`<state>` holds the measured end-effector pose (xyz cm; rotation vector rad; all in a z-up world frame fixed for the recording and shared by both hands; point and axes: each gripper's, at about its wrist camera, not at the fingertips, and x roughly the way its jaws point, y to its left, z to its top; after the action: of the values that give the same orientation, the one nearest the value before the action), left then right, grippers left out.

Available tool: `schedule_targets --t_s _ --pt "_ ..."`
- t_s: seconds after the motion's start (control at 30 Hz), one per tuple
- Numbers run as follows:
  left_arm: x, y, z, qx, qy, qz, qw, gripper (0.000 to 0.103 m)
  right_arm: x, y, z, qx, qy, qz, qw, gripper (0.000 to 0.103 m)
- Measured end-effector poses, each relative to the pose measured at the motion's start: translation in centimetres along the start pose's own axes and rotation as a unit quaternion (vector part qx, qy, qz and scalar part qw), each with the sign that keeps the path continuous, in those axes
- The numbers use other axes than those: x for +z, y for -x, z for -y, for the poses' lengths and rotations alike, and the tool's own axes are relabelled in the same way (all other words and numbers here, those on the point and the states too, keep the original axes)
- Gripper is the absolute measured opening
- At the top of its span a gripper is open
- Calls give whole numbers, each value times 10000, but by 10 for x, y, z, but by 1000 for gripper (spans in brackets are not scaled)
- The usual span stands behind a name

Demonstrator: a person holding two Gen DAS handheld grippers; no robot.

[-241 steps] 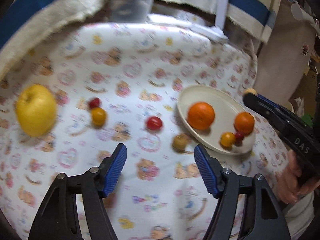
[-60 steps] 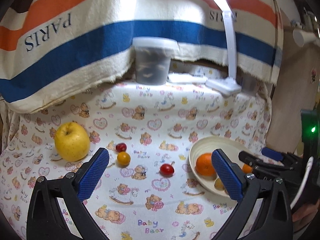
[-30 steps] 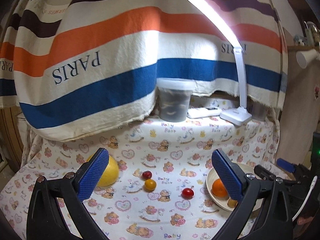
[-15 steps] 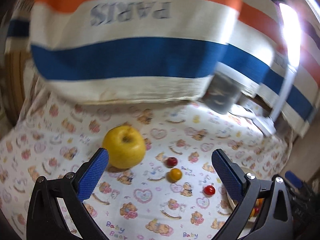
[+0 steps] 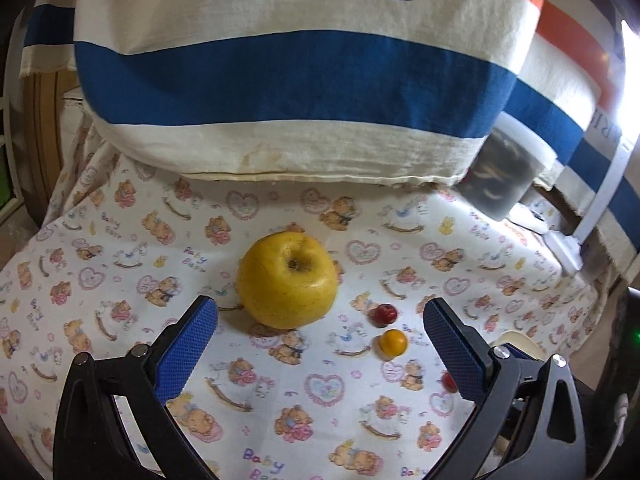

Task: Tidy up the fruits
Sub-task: 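Move both open grippers back toward the remaining fruits on the cloth, then grasp the small tangerine with the right gripper and lift it, then carry the tangerine over the plate with the right gripper while the left approaches the cherry tomato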

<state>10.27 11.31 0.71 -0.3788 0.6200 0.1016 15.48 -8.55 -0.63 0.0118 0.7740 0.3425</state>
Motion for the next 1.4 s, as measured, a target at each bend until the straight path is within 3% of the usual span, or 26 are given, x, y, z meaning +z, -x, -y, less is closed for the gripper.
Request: schedule_targets --t_s 0.07,0.13,0.2,0.23,0.53,0.63,0.73,0.87,1.03,1.27,1.4 --pt "-1 -3 -7 82 188 -81 9998 102 4 -15 -9 131 123 -103 9998 71" --pt "-3 -6 -16 68 416 -177 9990 102 7 -30 -16 263 170 -278 9991 65" --pt "-3 -11 -23 53 590 -257 9979 102 11 -46 -20 378 135 -509 9979 52" --pt "-4 -12 -25 95 639 -262 9976 102 12 -52 -21 390 112 -579 9975 52" --pt "-3 -12 -28 45 721 -266 9970 102 11 -87 -31 94 30 -660 9978 46" --pt "-3 -10 -26 47 697 -272 9972 102 6 -98 -33 122 -53 -802 9967 32" --pt "-2 -5 -23 -89 731 -250 9970 102 1 -96 -35 42 -13 -718 9974 29" --pt "-1 1 -15 -13 553 -120 9984 102 -4 -70 -30 142 23 -459 9988 29" --pt "-5 6 2 -199 257 -21 9995 102 -14 -16 -8 250 75 2 9997 29" --pt "-16 11 28 -929 154 -158 9954 100 -46 53 41 -15 142 499 9987 29" --pt "-27 14 58 -690 -538 8 9962 98 -56 78 74 -139 -212 750 9969 29"
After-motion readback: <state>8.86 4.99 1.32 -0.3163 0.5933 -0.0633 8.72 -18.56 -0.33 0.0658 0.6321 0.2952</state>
